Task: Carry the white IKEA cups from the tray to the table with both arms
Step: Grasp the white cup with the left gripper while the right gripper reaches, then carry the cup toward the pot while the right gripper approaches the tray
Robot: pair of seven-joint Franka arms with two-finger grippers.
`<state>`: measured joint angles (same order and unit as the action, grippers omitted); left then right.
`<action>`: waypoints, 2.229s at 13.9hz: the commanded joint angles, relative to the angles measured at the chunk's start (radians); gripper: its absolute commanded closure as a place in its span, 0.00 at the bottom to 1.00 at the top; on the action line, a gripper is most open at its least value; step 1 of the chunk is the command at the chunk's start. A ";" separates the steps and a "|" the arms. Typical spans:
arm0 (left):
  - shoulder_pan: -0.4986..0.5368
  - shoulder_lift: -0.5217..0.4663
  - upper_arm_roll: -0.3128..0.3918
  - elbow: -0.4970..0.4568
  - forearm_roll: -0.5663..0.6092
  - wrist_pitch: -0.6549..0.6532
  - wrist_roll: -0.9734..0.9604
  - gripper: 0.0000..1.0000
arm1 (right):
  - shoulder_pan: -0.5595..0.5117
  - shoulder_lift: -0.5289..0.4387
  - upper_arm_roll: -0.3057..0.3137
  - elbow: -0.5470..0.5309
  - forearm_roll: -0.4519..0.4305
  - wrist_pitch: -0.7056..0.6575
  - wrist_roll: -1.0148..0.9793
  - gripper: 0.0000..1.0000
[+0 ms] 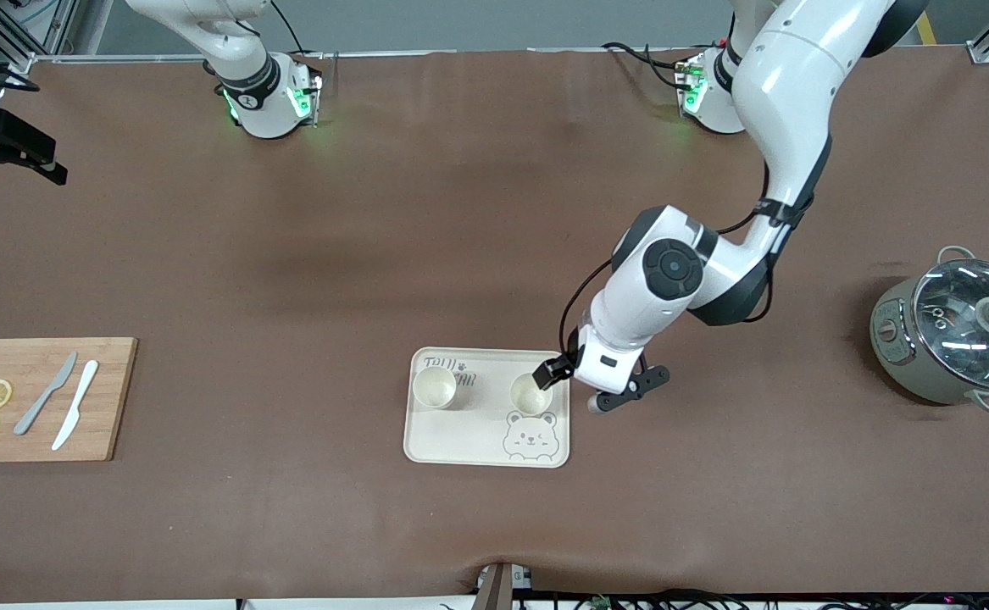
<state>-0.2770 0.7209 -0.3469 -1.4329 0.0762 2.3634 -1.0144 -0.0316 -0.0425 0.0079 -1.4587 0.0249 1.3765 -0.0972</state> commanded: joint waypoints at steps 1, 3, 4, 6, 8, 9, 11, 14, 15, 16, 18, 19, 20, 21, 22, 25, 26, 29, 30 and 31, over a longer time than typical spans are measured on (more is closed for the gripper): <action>-0.059 0.052 0.043 0.037 0.030 0.010 -0.035 0.21 | 0.009 0.015 0.007 0.029 0.004 -0.005 -0.006 0.00; -0.074 0.084 0.068 0.038 0.030 0.034 -0.032 0.25 | 0.009 0.022 0.007 0.024 0.004 -0.004 -0.012 0.00; -0.082 0.098 0.074 0.037 0.031 0.071 -0.032 0.28 | 0.010 0.032 0.007 0.026 0.004 -0.004 -0.012 0.00; -0.090 0.120 0.083 0.037 0.030 0.120 -0.035 0.39 | 0.009 0.068 0.007 0.024 0.004 -0.004 -0.012 0.00; -0.088 0.130 0.083 0.037 0.031 0.131 -0.023 0.68 | 0.010 0.107 0.007 0.026 0.006 0.004 -0.012 0.00; -0.090 0.132 0.085 0.035 0.031 0.132 -0.023 0.79 | 0.012 0.131 0.007 0.027 0.009 0.004 -0.012 0.00; -0.088 0.132 0.085 0.034 0.033 0.132 -0.021 0.98 | 0.013 0.163 0.007 0.027 0.015 0.012 -0.012 0.00; -0.085 0.118 0.085 0.034 0.043 0.132 -0.023 1.00 | 0.051 0.226 0.009 0.023 0.027 0.051 0.004 0.00; -0.077 0.101 0.085 0.034 0.060 0.128 -0.024 1.00 | 0.074 0.246 0.007 0.021 0.035 0.080 0.005 0.00; -0.071 0.088 0.085 0.032 0.066 0.119 -0.027 1.00 | 0.094 0.265 0.007 0.021 0.035 0.104 0.005 0.00; -0.064 0.026 0.085 0.026 0.066 0.053 -0.030 1.00 | 0.127 0.305 0.007 0.020 0.035 0.140 0.005 0.00; -0.042 -0.007 0.085 0.026 0.066 0.002 -0.033 1.00 | 0.139 0.323 0.007 0.020 0.035 0.157 0.005 0.00; -0.036 -0.041 0.085 0.022 0.066 -0.045 -0.033 1.00 | 0.157 0.343 0.007 0.020 0.035 0.182 0.005 0.00; -0.018 -0.076 0.085 0.016 0.068 -0.115 -0.029 1.00 | 0.169 0.369 0.007 0.020 0.036 0.211 0.010 0.00; 0.014 -0.109 0.085 0.002 0.068 -0.181 -0.024 1.00 | 0.183 0.395 0.009 0.018 0.039 0.237 0.034 0.00; 0.108 -0.201 0.083 -0.090 0.068 -0.257 -0.013 1.00 | 0.261 0.476 0.007 0.020 0.061 0.353 0.201 0.00; 0.134 -0.225 0.083 -0.130 0.068 -0.265 -0.013 1.00 | 0.269 0.507 0.007 0.020 0.081 0.389 0.236 0.00; 0.214 -0.253 0.085 -0.260 0.074 -0.268 0.006 1.00 | 0.260 0.594 0.007 0.017 0.105 0.505 0.191 0.00; 0.238 -0.252 0.085 -0.297 0.103 -0.256 0.008 1.00 | 0.271 0.621 0.007 0.018 0.113 0.548 0.194 0.00; 0.270 -0.248 0.083 -0.332 0.131 -0.233 0.008 1.00 | 0.283 0.648 0.007 0.018 0.122 0.594 0.218 0.00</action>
<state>-0.0528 0.5064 -0.2572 -1.6613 0.1518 2.0887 -1.0028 0.2392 0.5598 0.0168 -1.4623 0.1173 1.9197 0.1068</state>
